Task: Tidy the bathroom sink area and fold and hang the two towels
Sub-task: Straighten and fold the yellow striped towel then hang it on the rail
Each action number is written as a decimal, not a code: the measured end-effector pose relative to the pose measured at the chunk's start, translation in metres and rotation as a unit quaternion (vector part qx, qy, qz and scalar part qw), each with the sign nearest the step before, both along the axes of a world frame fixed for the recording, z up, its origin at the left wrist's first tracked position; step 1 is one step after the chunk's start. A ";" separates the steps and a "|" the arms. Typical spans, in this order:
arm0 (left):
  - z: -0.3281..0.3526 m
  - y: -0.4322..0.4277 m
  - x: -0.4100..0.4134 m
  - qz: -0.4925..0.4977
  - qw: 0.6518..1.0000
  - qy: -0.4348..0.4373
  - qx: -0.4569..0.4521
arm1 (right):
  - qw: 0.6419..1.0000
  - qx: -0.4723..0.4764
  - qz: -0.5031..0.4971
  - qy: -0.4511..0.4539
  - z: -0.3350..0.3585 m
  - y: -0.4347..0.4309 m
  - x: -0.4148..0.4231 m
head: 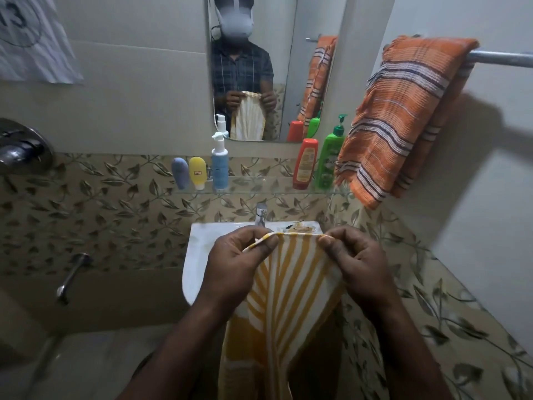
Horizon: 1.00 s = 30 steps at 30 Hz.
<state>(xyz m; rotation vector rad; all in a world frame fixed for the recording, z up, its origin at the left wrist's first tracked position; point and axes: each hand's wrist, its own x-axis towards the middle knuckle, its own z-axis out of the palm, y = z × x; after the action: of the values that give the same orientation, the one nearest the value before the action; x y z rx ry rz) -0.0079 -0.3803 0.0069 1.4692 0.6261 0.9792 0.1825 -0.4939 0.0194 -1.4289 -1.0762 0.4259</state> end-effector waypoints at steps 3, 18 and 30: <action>0.003 -0.006 0.003 -0.008 1.000 0.019 0.008 | 0.999 0.027 0.006 0.032 0.009 0.004 -0.012; 0.030 -0.005 0.002 -0.058 0.998 -0.004 0.039 | 0.979 -0.020 0.037 -0.201 0.027 0.013 -0.029; -0.012 -0.013 -0.001 -0.152 0.976 -0.017 -0.156 | 0.986 0.090 -0.039 -0.134 0.024 0.011 0.004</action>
<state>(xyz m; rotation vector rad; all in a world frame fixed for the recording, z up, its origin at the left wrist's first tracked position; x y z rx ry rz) -0.0087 -0.3938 -0.0048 1.2225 0.4862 0.6337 0.1865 -0.4825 0.0431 -1.3866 -1.2356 0.0776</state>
